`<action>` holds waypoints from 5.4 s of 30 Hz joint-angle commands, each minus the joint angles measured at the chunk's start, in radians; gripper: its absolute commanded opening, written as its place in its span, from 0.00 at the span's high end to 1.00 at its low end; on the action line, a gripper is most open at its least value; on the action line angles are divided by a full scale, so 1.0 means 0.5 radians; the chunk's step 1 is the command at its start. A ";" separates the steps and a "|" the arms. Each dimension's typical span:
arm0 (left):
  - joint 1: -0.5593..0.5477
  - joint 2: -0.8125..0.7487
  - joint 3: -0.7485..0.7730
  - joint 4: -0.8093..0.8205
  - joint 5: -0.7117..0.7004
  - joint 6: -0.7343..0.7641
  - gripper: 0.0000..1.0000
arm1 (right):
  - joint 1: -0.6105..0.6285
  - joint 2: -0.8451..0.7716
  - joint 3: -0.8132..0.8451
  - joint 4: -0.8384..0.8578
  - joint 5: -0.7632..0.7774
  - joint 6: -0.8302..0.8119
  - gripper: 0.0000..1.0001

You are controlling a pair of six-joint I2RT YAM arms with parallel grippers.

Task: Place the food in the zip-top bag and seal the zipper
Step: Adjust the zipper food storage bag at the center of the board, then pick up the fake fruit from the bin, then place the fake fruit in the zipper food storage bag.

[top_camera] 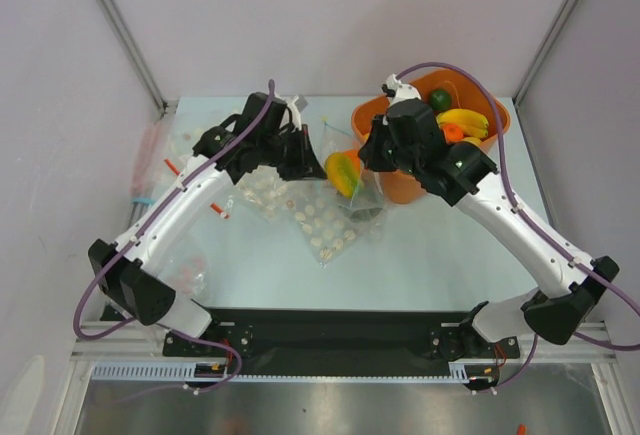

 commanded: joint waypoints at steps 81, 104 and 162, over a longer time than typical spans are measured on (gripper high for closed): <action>0.156 -0.191 -0.316 0.217 0.080 0.192 1.00 | -1.373 1.567 0.747 0.231 0.406 0.176 0.04; 0.153 -0.264 -0.343 0.187 0.003 0.170 1.00 | -1.343 1.478 0.655 0.486 0.565 0.222 0.44; 0.159 -0.310 -0.445 0.113 0.138 0.047 1.00 | 0.394 -0.237 -0.794 0.726 -0.291 0.020 0.00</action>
